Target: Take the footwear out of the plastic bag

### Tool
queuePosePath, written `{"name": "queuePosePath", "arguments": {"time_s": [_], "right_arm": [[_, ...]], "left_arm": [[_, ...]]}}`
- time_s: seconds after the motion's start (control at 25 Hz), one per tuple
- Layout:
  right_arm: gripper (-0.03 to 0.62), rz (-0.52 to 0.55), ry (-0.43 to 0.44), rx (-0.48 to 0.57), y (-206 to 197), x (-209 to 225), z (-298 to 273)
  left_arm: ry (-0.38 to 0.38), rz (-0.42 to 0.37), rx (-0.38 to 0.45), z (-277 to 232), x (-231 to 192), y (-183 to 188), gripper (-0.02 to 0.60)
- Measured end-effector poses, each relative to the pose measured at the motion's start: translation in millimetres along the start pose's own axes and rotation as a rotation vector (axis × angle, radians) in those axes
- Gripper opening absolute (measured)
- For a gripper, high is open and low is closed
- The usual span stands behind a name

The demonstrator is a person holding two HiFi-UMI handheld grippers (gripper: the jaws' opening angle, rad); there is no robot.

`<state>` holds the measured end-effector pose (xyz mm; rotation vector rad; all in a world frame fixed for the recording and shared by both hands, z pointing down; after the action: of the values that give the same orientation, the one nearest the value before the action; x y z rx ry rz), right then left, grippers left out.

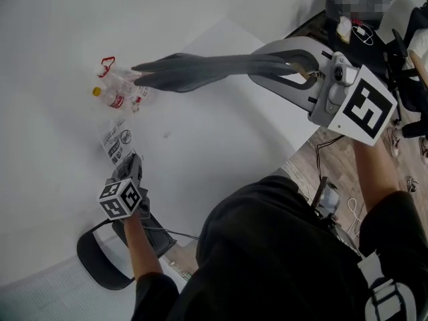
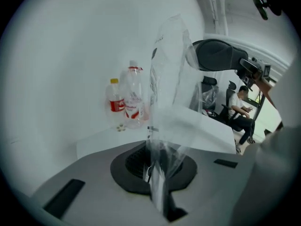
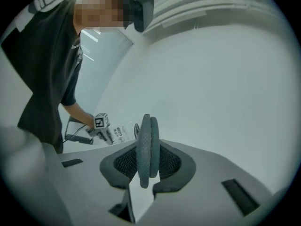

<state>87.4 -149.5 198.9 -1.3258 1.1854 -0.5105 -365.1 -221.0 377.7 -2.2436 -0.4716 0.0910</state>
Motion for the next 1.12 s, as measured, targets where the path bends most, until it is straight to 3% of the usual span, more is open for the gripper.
{"name": "queuePosePath", "arguments": {"time_s": [0.2,0.4,0.6,1.12], "right_arm": [[0.078,-0.017,-0.271,0.156,-4.8,3.4,4.0],[0.078,-0.118,-0.428,0.150,-41.5,-1.0,4.3],[0.078,-0.187,-0.454,0.076,-79.8,-13.7,5.6],[0.078,-0.366,-0.390,-0.143,-170.5,-60.5,-2.9]], "left_arm": [[0.090,0.087,0.090,16.3,4.4,26.0,0.023],[0.093,0.114,0.088,12.2,17.6,24.1,0.023],[0.059,0.122,0.039,-1.4,32.0,6.7,0.023],[-0.005,0.165,-0.186,-42.7,80.3,-74.4,0.023]]}}
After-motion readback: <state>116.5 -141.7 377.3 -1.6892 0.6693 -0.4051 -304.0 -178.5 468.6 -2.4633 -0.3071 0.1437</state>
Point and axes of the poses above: the fingertips, and each gripper's own axes: z backward along the fingers, x to its right, y out of its top, the point moved 10 cm from there along z, backward along the fingers, and after that the axes turned 13 degrees about y, right-handed, at the moved point
